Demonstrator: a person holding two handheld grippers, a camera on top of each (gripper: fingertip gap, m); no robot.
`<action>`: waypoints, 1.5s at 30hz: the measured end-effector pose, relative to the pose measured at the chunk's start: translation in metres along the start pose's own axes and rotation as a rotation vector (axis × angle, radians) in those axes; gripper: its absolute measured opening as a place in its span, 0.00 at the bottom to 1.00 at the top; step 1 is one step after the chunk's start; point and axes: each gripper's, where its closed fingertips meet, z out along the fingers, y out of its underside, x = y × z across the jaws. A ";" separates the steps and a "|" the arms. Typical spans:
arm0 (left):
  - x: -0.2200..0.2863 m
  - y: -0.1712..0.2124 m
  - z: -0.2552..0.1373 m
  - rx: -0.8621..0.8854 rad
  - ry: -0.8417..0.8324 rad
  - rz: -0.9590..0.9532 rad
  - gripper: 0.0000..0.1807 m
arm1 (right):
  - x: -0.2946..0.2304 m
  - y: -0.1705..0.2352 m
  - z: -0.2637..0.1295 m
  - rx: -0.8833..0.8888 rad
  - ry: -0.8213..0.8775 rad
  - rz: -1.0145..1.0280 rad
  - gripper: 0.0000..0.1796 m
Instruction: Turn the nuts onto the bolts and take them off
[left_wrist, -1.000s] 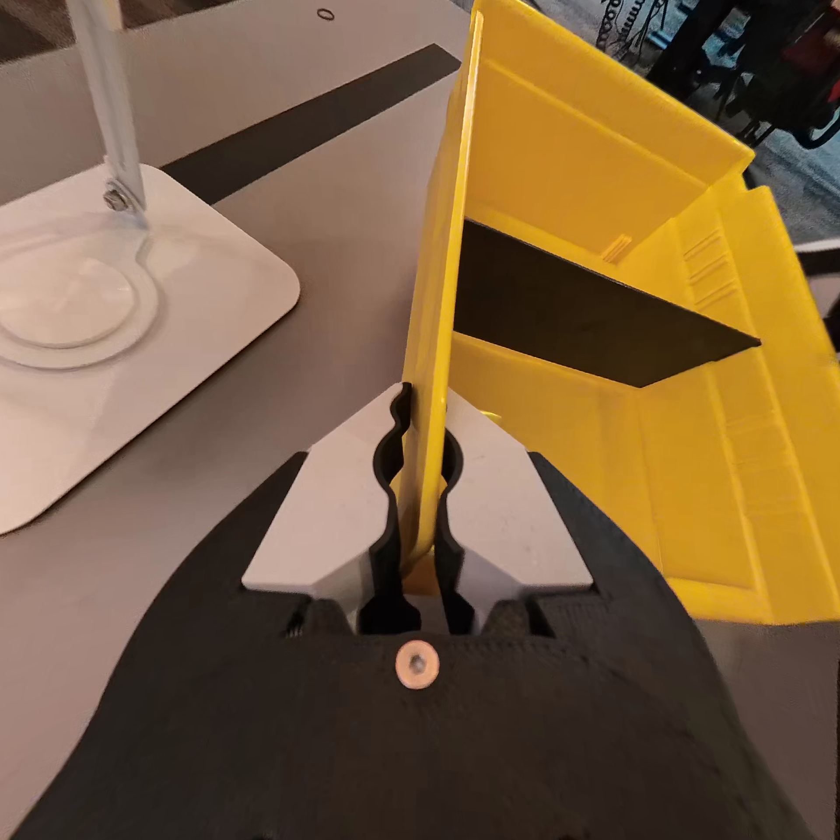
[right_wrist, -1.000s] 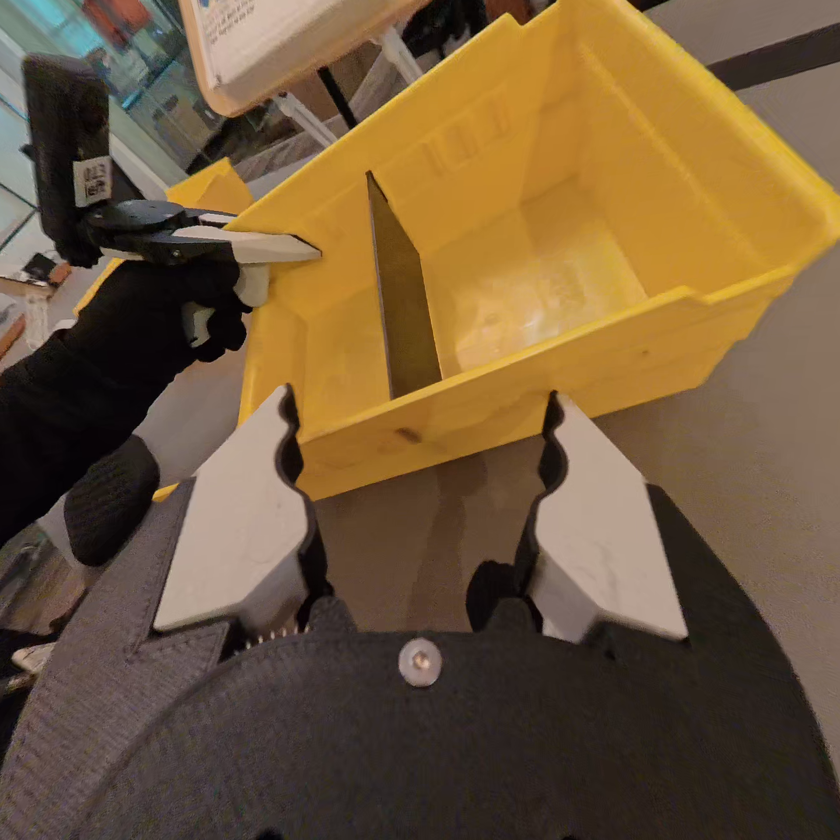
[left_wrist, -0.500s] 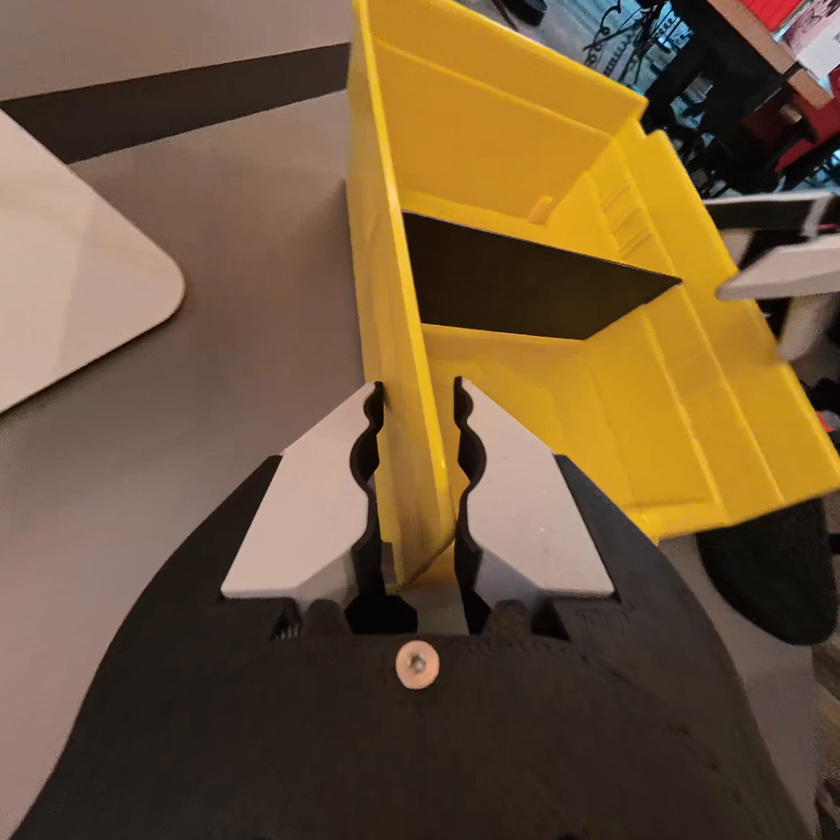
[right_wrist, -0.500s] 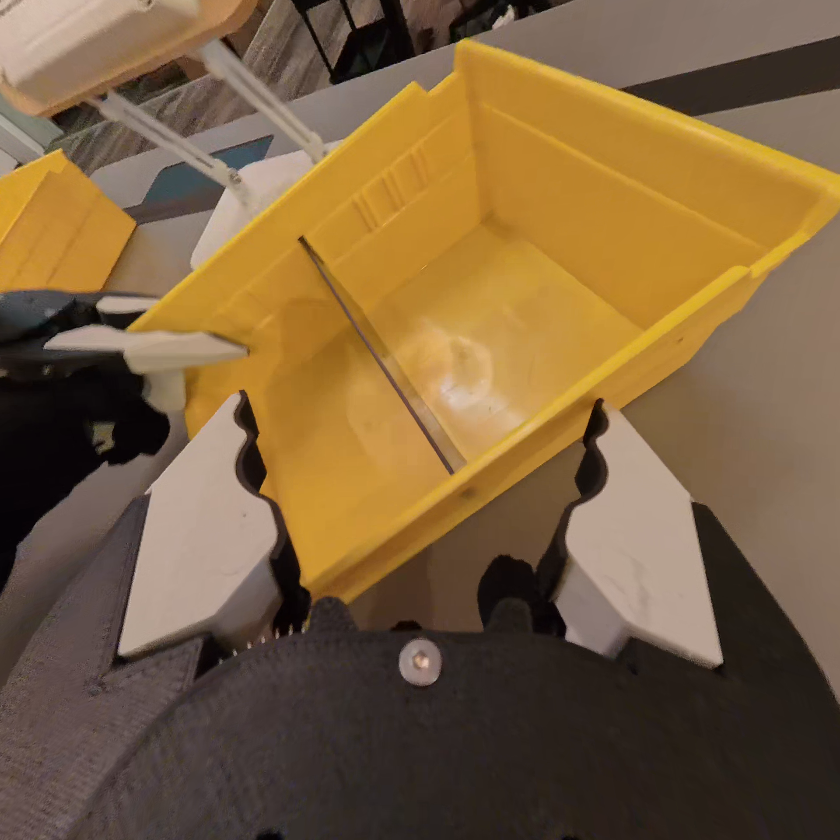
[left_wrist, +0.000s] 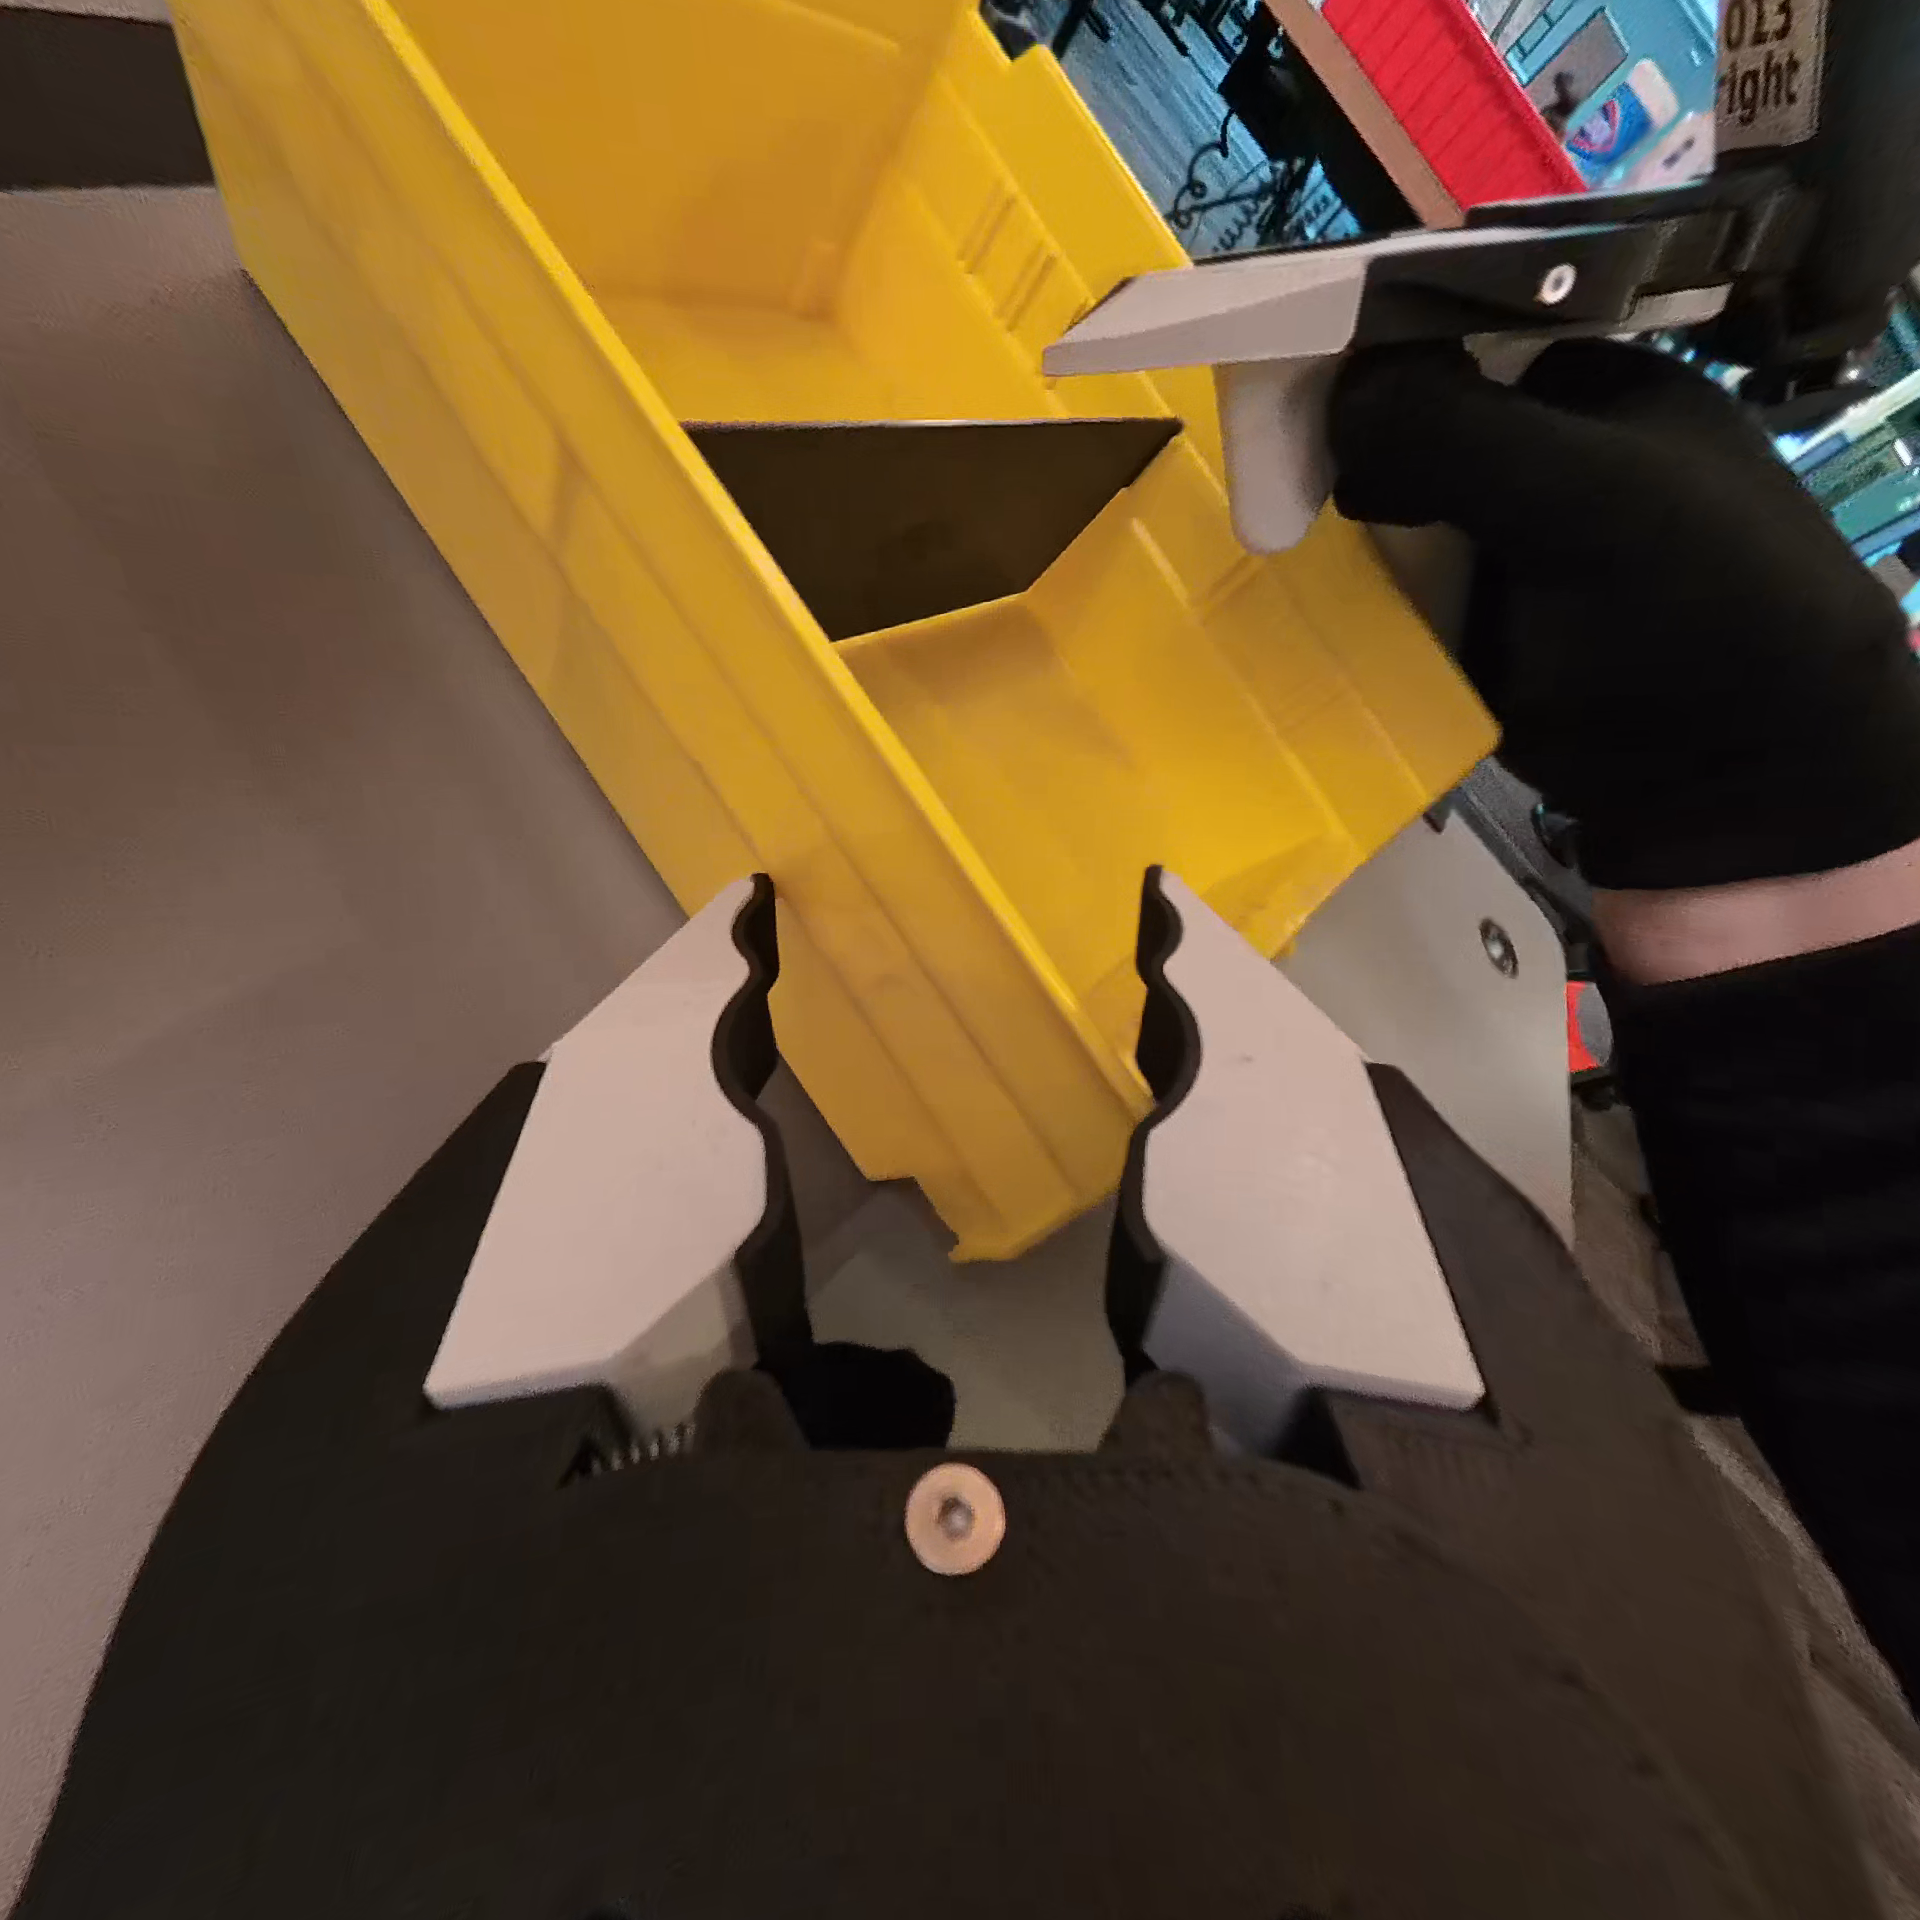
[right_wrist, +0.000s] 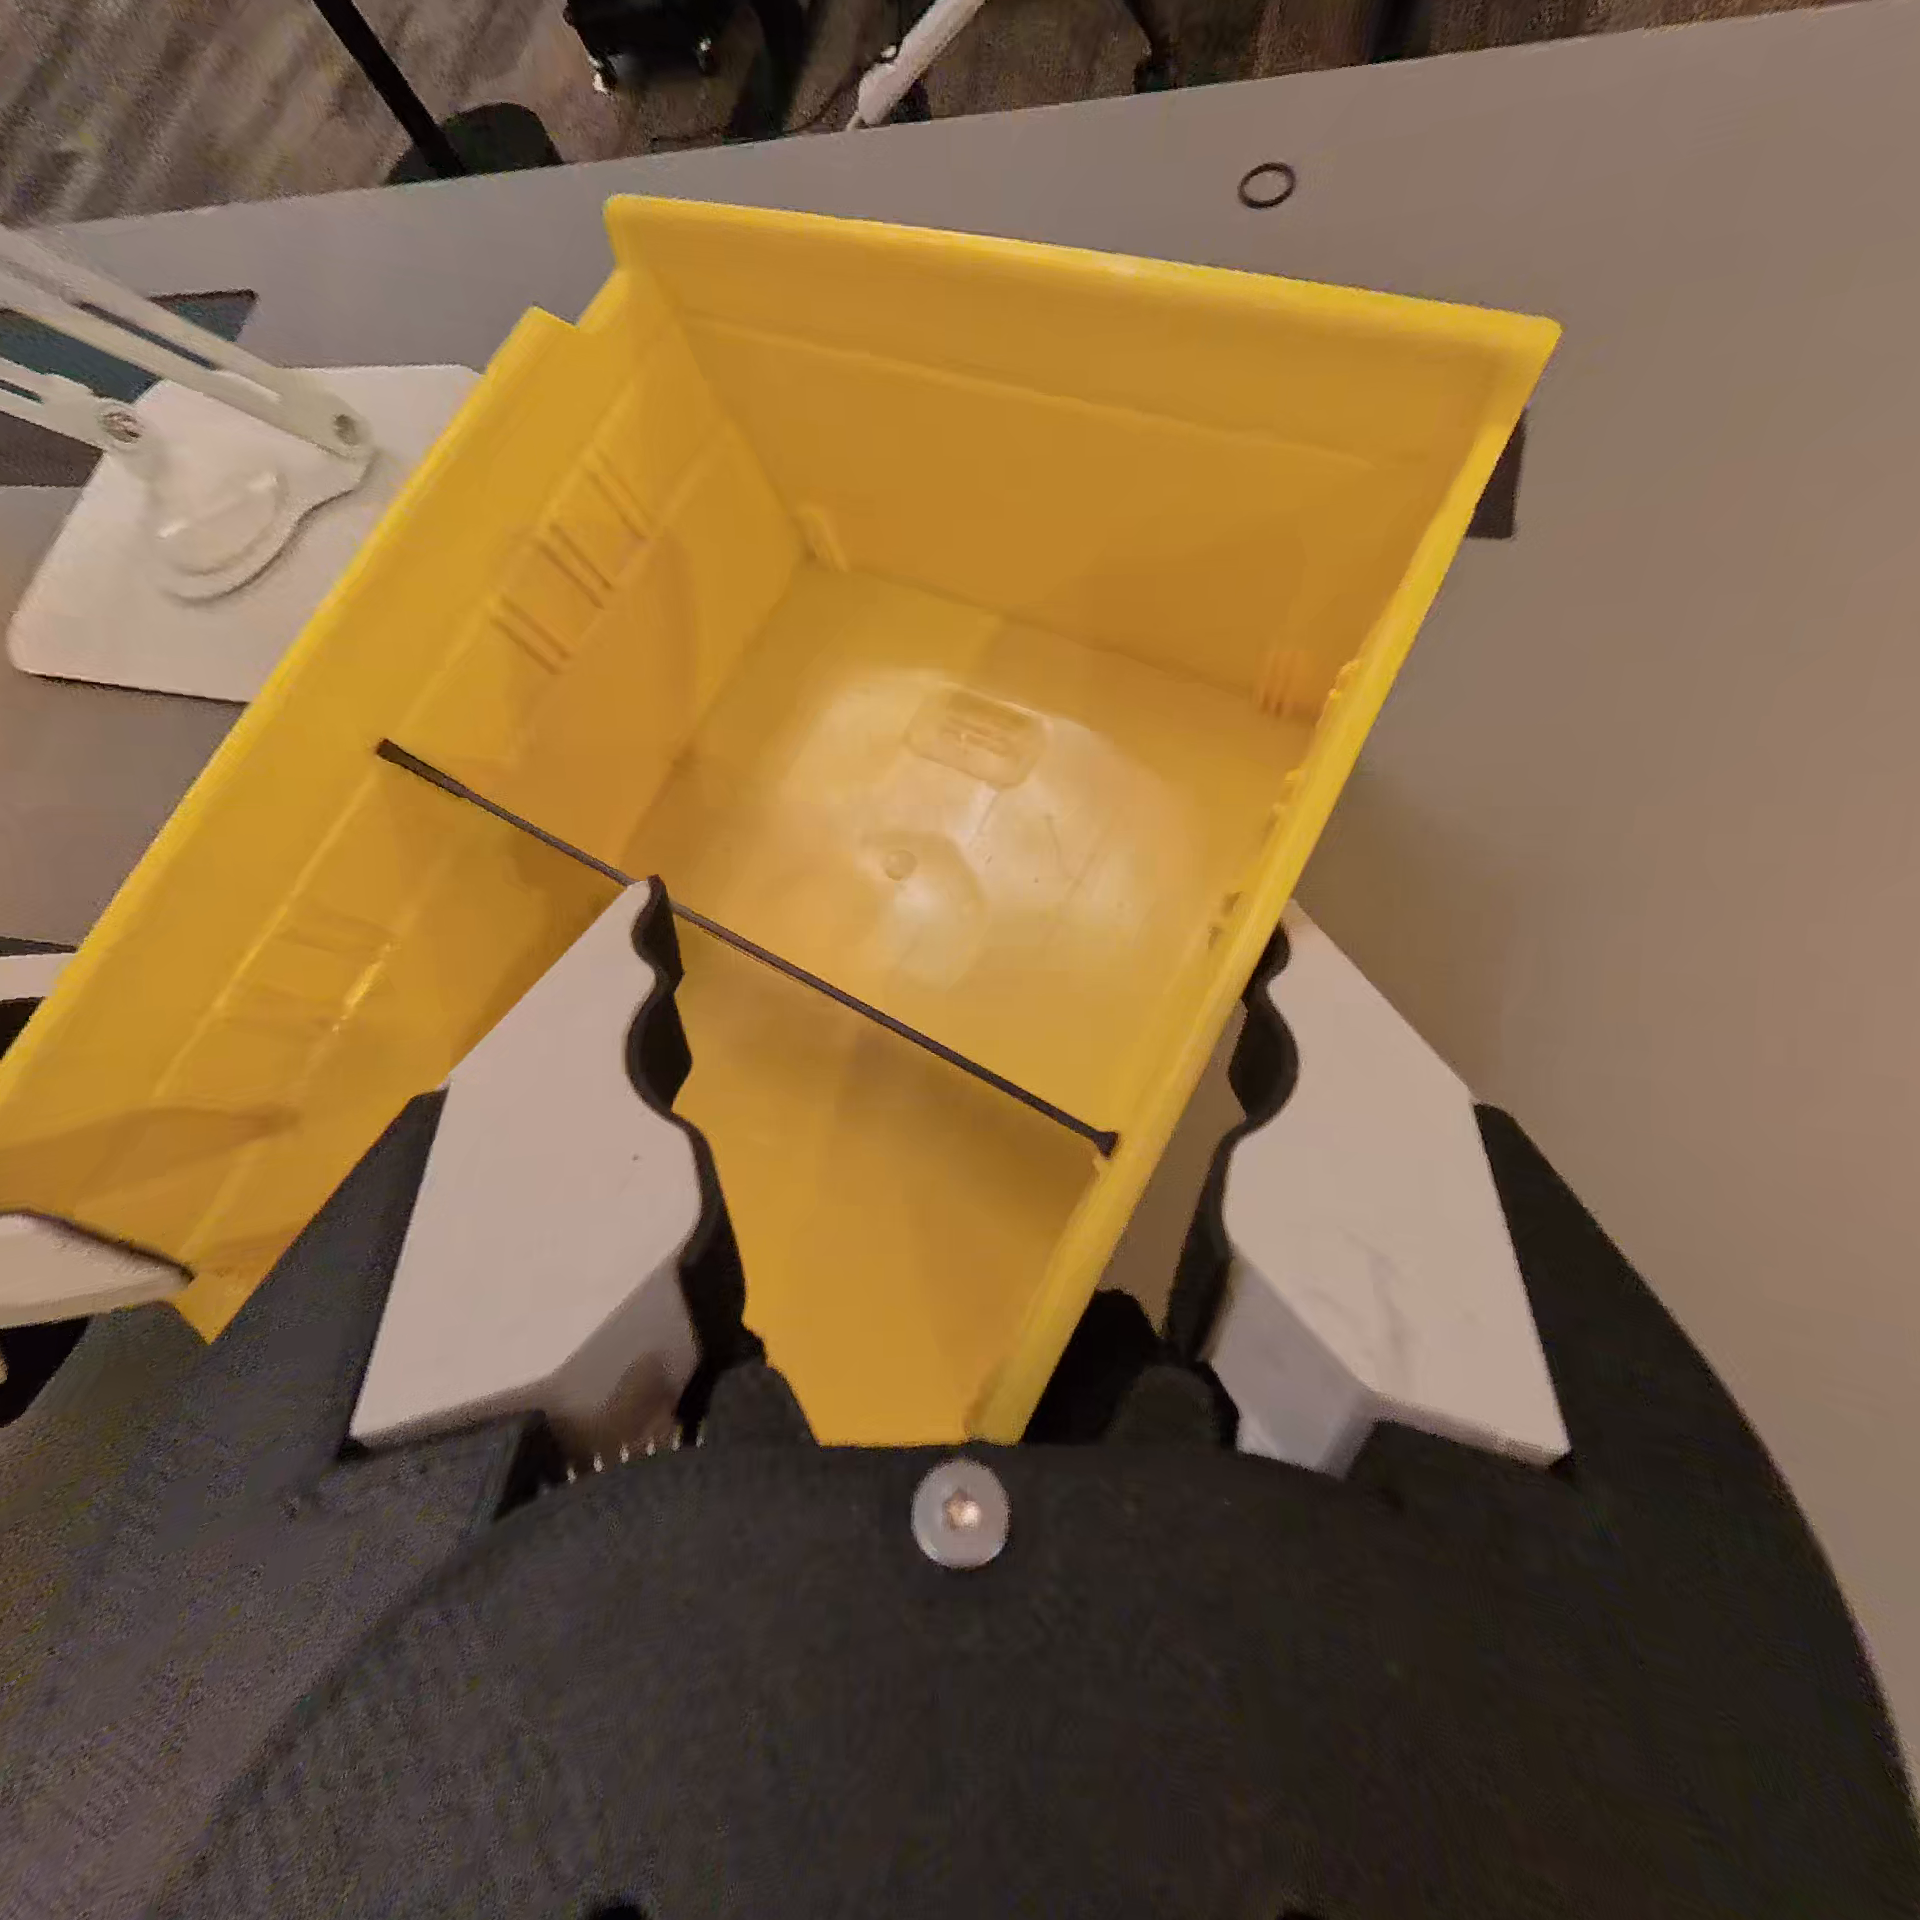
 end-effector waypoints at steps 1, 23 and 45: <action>0.002 -0.004 0.006 0.010 0.008 -0.018 0.41 | 0.008 -0.004 0.002 -0.005 0.003 -0.007 0.58; 0.030 -0.043 -0.027 0.138 0.159 -0.064 0.53 | 0.033 -0.095 -0.057 0.209 0.253 -0.411 0.61; -0.293 0.080 -0.612 0.193 -1.194 -0.045 0.42 | -0.342 0.031 0.034 0.215 -0.530 -0.733 0.49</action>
